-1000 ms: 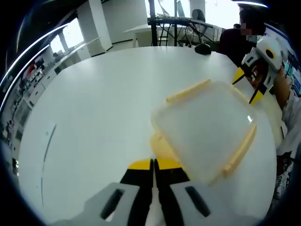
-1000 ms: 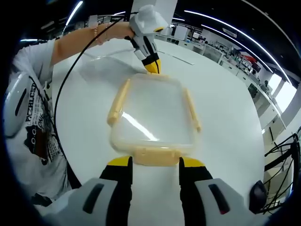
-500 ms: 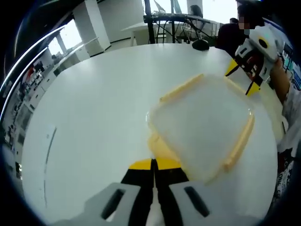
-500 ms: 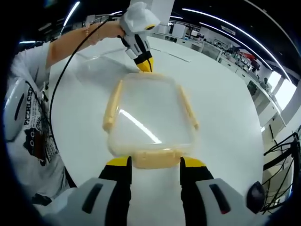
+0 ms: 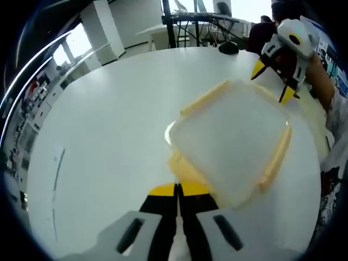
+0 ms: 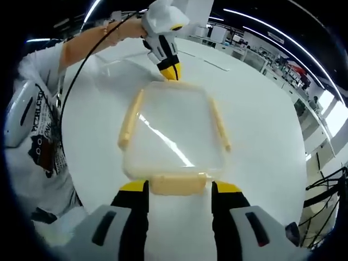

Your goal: Snap each plastic latch of the storage box into its locked position after aligning the lid with the box until every specified latch is closed and the lid sits flush.

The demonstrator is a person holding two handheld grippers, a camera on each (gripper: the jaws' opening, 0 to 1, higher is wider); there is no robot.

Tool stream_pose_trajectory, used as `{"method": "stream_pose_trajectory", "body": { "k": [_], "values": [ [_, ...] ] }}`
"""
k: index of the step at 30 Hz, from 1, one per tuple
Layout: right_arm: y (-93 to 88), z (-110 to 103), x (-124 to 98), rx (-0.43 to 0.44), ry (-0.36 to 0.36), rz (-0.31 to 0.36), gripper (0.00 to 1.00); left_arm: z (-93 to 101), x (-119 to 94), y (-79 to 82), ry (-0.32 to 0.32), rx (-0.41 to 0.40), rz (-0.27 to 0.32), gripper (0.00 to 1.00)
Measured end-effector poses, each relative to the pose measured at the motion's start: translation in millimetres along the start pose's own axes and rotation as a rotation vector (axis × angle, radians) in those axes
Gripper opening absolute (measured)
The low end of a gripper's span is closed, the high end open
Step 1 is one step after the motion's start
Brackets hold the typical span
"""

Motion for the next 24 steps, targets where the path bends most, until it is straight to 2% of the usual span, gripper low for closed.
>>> {"method": "stream_pose_trajectory", "body": {
  "k": [3, 12, 19, 24],
  "values": [
    [-0.2, 1.7, 3.2, 0.019, 0.055, 0.003, 0.41, -1.4, 0.8, 0.3, -0.001, 0.0, 0.007, 0.0],
    [-0.7, 10.6, 7.2, 0.031, 0.123, -0.016, 0.38, -1.8, 1.3, -0.8, -0.012, -0.011, 0.021, 0.0],
    [0.4, 16.8, 7.1, -0.025, 0.156, -0.058, 0.38, 1.4, -0.3, -2.2, -0.031, -0.011, 0.021, 0.0],
    [0.5, 22.1, 6.3, -0.1, 0.208, -0.077, 0.38, 6.0, -2.9, -4.9, -0.043, -0.006, 0.024, 0.0]
  ]
}}
Point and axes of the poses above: the point that each gripper's makers call its tool centre point, and the gripper's own axes: x roughly forward along the fingers, z roughly to its right, y roughly out of its top, the point moved 6 cm from there along -x, roughly backward along the fingers, and after that the axes turned 8 degrees about x, right-handed, at the moved point
